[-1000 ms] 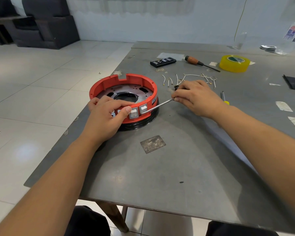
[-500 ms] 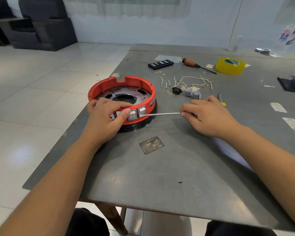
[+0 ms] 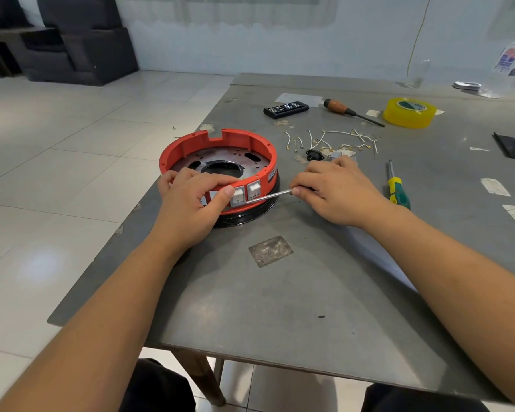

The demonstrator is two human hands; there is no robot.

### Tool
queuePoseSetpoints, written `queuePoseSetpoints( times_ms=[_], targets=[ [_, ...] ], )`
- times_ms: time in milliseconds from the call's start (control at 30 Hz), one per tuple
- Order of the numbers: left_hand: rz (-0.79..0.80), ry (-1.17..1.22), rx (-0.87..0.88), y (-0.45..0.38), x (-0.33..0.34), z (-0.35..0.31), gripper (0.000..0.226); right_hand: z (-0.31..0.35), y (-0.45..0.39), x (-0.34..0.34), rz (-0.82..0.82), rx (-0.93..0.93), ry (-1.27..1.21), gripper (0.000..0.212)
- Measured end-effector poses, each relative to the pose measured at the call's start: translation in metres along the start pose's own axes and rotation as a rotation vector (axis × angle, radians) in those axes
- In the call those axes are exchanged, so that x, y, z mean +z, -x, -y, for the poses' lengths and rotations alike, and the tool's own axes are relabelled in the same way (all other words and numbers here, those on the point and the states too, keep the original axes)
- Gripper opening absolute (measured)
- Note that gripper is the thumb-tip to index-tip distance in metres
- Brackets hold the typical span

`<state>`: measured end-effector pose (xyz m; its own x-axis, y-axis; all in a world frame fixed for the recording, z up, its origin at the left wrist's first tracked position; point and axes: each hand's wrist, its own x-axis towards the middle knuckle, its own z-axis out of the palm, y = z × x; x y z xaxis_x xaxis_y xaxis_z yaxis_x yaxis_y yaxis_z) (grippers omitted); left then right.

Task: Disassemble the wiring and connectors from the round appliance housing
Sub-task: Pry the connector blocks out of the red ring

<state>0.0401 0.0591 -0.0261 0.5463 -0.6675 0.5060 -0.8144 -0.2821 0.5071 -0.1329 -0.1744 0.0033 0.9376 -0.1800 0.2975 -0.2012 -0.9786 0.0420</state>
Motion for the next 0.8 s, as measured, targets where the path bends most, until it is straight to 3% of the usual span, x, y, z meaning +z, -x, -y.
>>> queuePoseSetpoints(
  times_ms=[400,600,800],
  targets=[
    [-0.035,0.053,-0.041,0.0,0.001,0.002,0.021,-0.001,0.001,0.011,-0.256,-0.06,0.044,0.034],
    [-0.011,0.034,-0.051,-0.003,0.004,0.004,0.021,-0.005,-0.004,0.018,-0.31,-0.089,0.063,0.024],
    [0.065,-0.075,0.009,-0.005,-0.001,0.007,0.061,-0.012,-0.013,0.024,-0.339,-0.131,0.086,0.023]
  ],
)
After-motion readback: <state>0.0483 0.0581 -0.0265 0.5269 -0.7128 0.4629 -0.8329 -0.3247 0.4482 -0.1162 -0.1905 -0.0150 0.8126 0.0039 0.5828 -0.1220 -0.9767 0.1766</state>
